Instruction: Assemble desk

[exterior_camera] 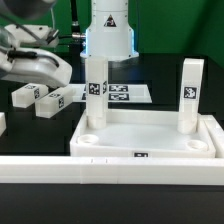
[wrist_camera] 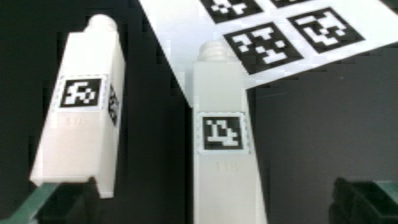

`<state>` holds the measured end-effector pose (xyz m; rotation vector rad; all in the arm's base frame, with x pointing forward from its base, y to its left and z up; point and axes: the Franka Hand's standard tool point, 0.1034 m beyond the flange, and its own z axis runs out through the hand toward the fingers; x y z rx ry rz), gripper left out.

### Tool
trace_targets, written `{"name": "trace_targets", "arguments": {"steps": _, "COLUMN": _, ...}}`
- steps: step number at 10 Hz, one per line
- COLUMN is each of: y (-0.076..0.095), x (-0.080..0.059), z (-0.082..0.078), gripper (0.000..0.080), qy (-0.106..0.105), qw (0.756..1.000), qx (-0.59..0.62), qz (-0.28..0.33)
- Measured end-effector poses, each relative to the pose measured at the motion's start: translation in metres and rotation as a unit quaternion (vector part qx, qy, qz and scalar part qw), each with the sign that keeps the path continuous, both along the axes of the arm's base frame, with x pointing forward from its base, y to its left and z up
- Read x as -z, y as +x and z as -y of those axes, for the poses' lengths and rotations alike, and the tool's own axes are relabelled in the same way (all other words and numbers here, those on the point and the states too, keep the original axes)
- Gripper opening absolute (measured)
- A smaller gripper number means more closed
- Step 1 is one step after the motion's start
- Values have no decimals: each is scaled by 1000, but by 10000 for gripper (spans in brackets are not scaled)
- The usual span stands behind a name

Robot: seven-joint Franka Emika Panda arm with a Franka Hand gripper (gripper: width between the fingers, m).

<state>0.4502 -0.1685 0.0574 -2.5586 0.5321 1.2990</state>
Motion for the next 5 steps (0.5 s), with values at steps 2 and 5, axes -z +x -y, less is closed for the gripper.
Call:
{"name": "trace_targets", "arguments": {"steps": 2, "y": 0, "x": 0, "z": 1, "gripper": 649, "qy": -1, "qw": 1000, "qx": 1, "qz": 2}}
{"name": "trace_targets", "arguments": {"steps": 5, "y": 3, "x": 8, "z": -7, "gripper": 649, "qy": 1, "qw": 1000, "qx": -6, "qz": 10}}
